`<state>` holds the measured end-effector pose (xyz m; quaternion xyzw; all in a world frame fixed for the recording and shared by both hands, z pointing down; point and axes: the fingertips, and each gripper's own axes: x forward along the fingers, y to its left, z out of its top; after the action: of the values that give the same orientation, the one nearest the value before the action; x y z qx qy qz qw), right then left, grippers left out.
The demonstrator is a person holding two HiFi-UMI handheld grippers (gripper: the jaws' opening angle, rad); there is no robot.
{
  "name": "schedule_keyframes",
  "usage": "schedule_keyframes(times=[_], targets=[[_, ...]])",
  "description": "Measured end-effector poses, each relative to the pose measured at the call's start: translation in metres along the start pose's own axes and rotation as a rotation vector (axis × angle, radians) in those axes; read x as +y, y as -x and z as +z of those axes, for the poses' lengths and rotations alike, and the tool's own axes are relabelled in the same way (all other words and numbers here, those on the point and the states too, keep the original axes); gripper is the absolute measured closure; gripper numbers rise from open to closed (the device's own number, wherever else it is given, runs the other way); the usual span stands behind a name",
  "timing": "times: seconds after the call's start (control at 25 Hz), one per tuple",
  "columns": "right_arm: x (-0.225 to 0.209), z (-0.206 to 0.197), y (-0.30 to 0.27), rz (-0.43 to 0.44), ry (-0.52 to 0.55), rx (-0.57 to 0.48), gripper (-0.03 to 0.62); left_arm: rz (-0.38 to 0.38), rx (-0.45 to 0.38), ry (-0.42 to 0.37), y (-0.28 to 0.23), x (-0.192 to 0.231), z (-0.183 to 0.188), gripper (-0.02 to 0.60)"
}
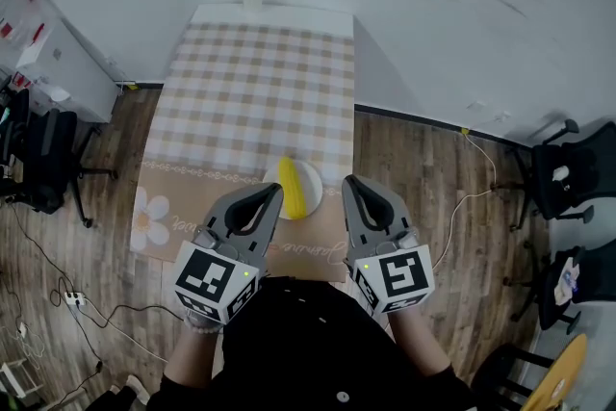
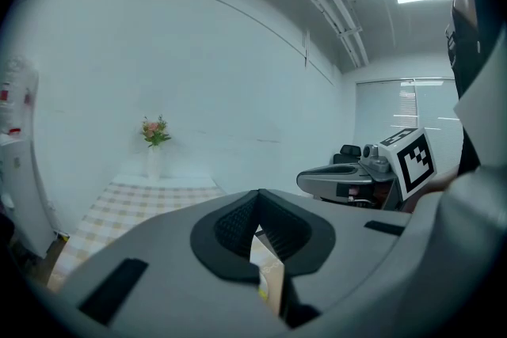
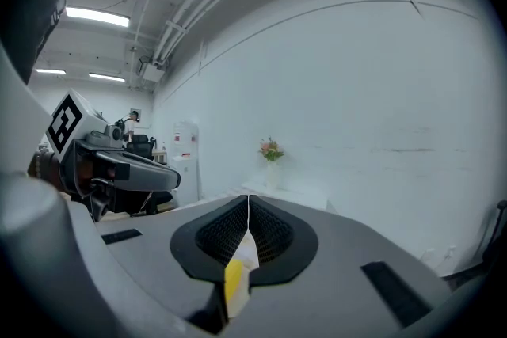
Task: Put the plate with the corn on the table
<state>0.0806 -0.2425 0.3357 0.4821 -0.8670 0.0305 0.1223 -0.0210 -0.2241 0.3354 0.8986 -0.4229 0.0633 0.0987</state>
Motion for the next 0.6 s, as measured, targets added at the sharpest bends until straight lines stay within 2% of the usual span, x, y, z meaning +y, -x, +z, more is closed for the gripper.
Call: schedule_keyframes(times=[0.2, 0.36, 0.6], targets=[[-0.02, -0.005, 0.015, -0.007, -0.015, -0.004, 0.551, 0.002, 0.002, 0.004, -0.013, -0.018, 0.002, 0.569], [0.001, -0.001, 0.004, -0.001, -0.01, 0.004, 0.551, 0.027, -0.007, 0.012, 0.002, 0.007, 0.004, 0.568], [0.001, 0.0, 0.005, 0.01, 0.01, -0.008, 0.551, 0.045, -0.021, -0.02, -0.001, 0.012, 0.01, 0.569]])
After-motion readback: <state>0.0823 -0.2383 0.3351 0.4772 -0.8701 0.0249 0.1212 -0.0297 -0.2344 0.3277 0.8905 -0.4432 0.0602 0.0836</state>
